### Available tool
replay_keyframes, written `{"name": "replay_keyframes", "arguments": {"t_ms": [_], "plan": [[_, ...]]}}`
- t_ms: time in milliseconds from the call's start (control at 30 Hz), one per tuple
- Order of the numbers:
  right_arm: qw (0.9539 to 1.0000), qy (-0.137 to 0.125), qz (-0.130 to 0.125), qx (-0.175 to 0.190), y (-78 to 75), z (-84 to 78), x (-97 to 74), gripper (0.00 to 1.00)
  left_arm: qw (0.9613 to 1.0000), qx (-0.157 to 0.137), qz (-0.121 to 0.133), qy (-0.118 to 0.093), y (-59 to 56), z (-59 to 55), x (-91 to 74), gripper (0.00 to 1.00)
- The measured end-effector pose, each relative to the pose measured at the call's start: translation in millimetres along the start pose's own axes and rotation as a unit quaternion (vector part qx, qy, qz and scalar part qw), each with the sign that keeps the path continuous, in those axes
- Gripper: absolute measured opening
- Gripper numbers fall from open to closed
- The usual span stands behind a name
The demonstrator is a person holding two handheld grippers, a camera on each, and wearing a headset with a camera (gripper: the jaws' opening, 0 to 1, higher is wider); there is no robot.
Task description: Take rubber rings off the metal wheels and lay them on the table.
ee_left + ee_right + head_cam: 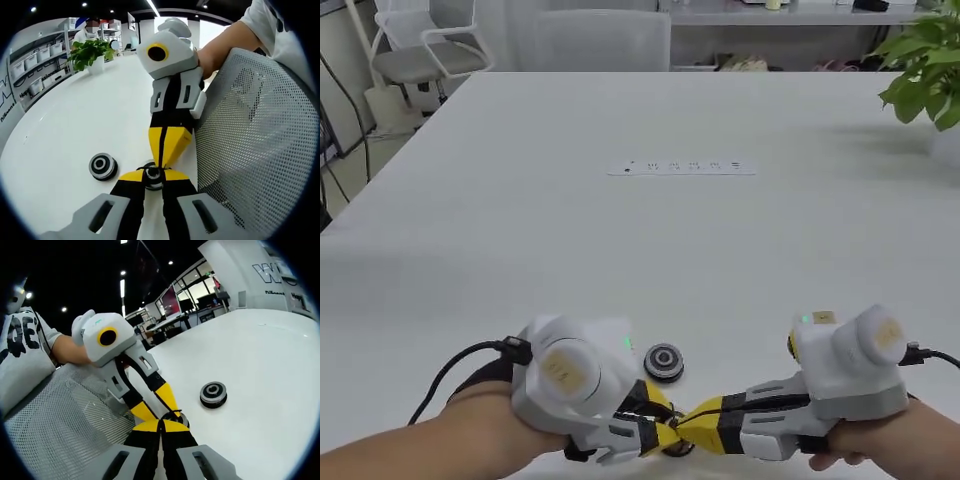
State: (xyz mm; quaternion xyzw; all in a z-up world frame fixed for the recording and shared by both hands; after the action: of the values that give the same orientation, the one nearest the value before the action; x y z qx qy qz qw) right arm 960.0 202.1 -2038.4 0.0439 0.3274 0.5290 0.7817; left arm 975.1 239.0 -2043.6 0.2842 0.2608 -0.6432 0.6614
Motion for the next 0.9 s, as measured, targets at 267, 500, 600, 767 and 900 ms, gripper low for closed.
{"name": "replay_keyframes", "arguments": {"t_ms": [267, 500, 600, 767, 900], "plan": [[0.9997, -0.003, -0.021, -0.011, -7.5, 0.9, -3.9, 0.0, 1.0, 0.002, 0.0, -0.003, -0.1, 0.2, 0.4, 0.07], [0.9997, -0.004, -0.023, -0.01, -8.7, 0.1, -6.2, 0.0, 0.9998, 0.017, -0.003, 0.006, -1.4, 0.3, -1.9, 0.08], [0.9997, -0.007, -0.021, -0.011, -6.4, 1.7, -7.5, 0.0, 0.9997, 0.022, -0.008, 0.005, -3.2, 3.5, -6.2, 0.09], [0.9994, -0.018, -0.029, -0.006, -7.9, 5.9, -12.5, 0.0, 0.9995, 0.024, -0.018, -0.002, -7.3, 9.6, -15.1, 0.13], [0.9991, -0.027, -0.032, -0.004, -7.2, 9.8, -15.9, 0.0, 0.9993, 0.033, -0.017, -0.003, -8.8, 14.0, -24.3, 0.15]]}}
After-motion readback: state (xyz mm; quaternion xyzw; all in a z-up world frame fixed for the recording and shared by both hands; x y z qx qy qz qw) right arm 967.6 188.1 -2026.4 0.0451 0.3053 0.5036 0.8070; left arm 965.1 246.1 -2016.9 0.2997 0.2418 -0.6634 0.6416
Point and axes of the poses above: the centre of the closed fingertips' face, and the gripper's own axes: x roughly forward along the fingers, y roughly to its left, z roughly out of its top, the point moved 3 cm from there along -x, roughly backward along the fingers, and after that the axes turned 4 degrees about y, right-handed, at the moved point
